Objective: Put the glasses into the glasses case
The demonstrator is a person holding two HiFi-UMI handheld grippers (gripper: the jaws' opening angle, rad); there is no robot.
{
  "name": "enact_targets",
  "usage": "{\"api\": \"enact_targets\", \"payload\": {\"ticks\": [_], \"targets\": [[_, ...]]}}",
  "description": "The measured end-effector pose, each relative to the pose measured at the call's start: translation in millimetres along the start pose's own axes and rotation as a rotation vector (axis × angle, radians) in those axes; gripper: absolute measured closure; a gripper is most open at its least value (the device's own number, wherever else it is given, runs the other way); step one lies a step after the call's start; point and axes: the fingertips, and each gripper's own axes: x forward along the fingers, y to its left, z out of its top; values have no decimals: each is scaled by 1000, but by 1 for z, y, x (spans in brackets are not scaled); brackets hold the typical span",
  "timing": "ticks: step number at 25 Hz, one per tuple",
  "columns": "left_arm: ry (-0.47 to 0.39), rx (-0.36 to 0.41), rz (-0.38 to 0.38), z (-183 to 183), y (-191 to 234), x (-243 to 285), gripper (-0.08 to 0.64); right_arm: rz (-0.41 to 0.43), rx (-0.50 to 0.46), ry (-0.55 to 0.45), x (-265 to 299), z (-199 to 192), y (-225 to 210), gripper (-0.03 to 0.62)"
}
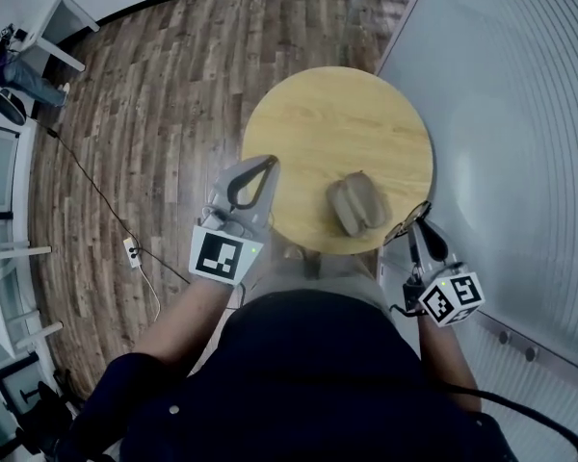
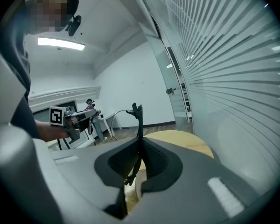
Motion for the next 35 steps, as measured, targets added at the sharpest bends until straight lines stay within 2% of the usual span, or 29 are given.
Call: {"api": "enact_targets", "payload": {"ticks": [3, 8, 11, 15, 26, 30, 35], "targets": [[-3, -16, 40, -5, 2, -5, 554, 33, -15, 31, 10, -14, -6, 565], [41, -23, 90, -23, 9, -9, 554, 70, -37, 68, 32, -20, -12, 565], [69, -47, 106, -30, 13, -3, 554, 71, -42, 100, 42, -20, -19, 565], [77, -69, 120, -51, 10, -3, 554, 84, -50, 138, 54, -44, -21, 565], [163, -104, 114, -98, 4, 1, 554, 106, -60, 214, 80, -78, -29, 565], [187, -95, 95, -111, 6, 8, 554, 99, -53, 237, 89, -93, -37, 565], [195, -86, 88, -130, 3, 14, 554, 111, -99, 272, 103, -119, -43, 565]]}}
